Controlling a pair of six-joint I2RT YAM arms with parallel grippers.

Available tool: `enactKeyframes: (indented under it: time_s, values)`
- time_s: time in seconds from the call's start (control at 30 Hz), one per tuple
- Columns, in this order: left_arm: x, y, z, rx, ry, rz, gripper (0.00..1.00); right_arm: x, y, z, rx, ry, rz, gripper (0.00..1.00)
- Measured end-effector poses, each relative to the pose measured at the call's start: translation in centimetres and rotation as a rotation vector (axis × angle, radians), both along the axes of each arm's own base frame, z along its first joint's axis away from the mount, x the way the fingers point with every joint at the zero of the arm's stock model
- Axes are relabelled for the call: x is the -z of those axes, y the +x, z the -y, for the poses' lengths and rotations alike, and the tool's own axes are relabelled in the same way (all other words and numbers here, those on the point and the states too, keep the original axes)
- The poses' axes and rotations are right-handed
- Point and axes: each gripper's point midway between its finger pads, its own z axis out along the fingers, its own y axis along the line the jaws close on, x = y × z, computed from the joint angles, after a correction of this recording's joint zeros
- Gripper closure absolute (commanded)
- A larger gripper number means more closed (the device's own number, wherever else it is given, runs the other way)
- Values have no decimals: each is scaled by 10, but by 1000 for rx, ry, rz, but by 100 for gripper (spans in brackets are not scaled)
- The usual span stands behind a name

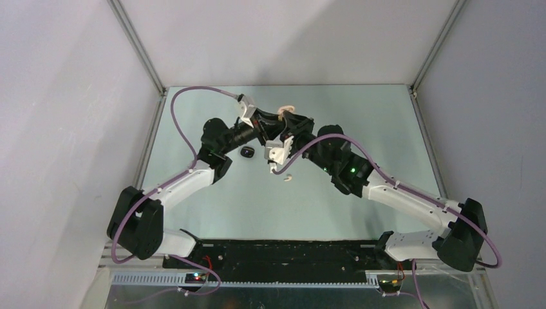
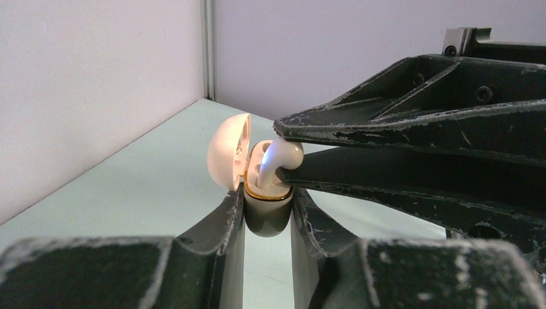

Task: Insert the wireless bluetooth earbuds into the charging case
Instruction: Insert the left earbud into the left side groove of the charging case.

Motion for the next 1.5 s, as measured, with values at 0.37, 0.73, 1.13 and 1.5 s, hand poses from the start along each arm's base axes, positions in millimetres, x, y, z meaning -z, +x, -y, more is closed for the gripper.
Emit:
enactKeyframes:
  time_s: [0.37,0.73,1.13,1.5]
  values:
    - [-14,1,-2,-19,2,130,100,-14,-4,-2,-26,73,134,100]
    - [-9,8,-1,-33,41,229,100,-9,0,-1,-38,40,168,88]
    - [-9,20,-8,-72,41,238,100,20,-13,-1,-134,-59,45,46]
    - [-15,21,-11,-73,20,243,100,49,-23,2,-153,-86,-110,29]
